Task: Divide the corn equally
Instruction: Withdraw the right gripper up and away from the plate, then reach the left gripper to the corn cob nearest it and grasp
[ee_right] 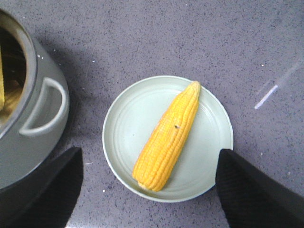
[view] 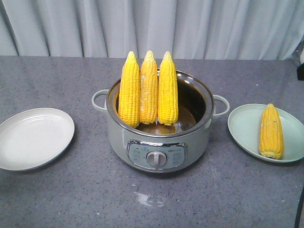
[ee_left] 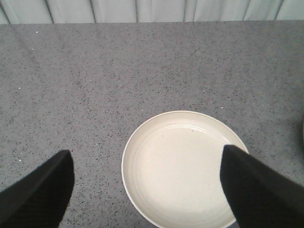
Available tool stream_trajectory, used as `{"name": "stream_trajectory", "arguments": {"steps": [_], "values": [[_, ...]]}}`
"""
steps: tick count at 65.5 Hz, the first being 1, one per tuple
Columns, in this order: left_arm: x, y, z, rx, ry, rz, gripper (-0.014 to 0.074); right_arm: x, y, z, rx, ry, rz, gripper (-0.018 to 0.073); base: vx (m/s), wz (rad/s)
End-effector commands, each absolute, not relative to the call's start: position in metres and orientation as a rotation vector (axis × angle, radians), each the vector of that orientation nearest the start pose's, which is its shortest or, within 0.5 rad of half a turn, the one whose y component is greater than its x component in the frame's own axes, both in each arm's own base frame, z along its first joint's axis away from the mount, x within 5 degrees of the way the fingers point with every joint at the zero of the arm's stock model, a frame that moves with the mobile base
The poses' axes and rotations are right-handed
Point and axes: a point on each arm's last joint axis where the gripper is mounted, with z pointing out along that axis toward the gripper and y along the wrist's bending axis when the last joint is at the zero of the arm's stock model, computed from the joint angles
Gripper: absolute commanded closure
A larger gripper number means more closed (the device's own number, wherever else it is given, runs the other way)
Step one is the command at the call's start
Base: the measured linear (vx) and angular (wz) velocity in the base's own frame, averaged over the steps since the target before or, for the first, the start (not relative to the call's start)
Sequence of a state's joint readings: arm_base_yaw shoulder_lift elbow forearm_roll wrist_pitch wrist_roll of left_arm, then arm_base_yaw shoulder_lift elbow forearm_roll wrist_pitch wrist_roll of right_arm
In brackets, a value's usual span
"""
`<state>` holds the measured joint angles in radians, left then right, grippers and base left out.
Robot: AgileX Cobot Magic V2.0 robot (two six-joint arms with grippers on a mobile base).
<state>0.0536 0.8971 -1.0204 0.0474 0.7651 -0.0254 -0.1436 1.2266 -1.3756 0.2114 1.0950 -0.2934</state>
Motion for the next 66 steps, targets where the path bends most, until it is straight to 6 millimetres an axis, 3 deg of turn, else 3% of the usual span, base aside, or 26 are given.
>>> {"name": "stream_trajectory", "arguments": {"steps": [1,13,30,45,66], "values": [[0.172,0.011,0.409,-0.066,2.027,0.059,0.0007,0.218,-0.015,0.422,-0.147,2.255,0.024,-0.0004,0.00,0.00],[0.172,0.008,0.409,-0.074,2.027,0.001,0.0007,0.195,-0.013,0.406,-0.144,2.201,-0.003,-0.0004,0.00,0.00],[0.182,-0.008,0.420,0.043,2.010,-0.174,0.0007,0.192,-0.012,0.407,-0.135,2.174,0.006,-0.0004,0.00,0.00],[0.224,-0.028,0.441,0.185,2.008,-0.351,0.0007,0.192,-0.011,0.407,-0.130,2.171,0.026,-0.0004,0.00,0.00],[0.304,-0.096,0.440,0.433,2.032,-0.479,0.0007,0.192,-0.011,0.407,-0.131,2.174,0.027,-0.0004,0.00,0.00]]}}
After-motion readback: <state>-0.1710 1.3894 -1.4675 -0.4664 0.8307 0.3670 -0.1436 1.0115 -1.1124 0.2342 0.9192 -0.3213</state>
